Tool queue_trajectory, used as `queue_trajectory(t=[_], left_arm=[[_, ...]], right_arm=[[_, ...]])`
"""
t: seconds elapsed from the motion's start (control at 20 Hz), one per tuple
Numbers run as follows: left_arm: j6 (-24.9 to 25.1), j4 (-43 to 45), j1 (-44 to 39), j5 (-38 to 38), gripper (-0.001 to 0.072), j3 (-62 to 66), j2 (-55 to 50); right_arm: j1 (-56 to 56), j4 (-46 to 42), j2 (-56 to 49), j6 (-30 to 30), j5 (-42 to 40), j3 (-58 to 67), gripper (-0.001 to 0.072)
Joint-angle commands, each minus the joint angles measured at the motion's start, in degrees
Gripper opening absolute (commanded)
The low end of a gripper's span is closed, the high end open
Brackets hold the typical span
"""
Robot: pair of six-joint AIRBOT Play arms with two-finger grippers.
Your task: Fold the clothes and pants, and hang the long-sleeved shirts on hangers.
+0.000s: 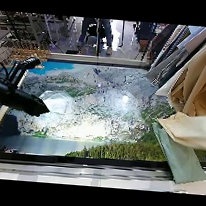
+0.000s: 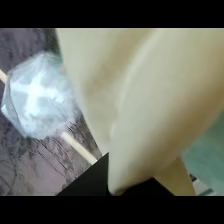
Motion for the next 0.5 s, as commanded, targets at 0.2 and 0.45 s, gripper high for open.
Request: queue_trajectory(t=[0.2, 0.45], left_arm=[[0.6, 3.8, 0.0, 1.0, 0.0006, 0.0, -0.8], [0.4, 3.9, 0.0, 1.0, 0.0006, 0.0, -1.1]], right_arm=[[-4.8, -13.2, 1.6, 1.7, 0.2, -21.7, 0.0016], [-4.8, -28.1, 1.5, 1.6, -1.0, -25.0, 0.0179]])
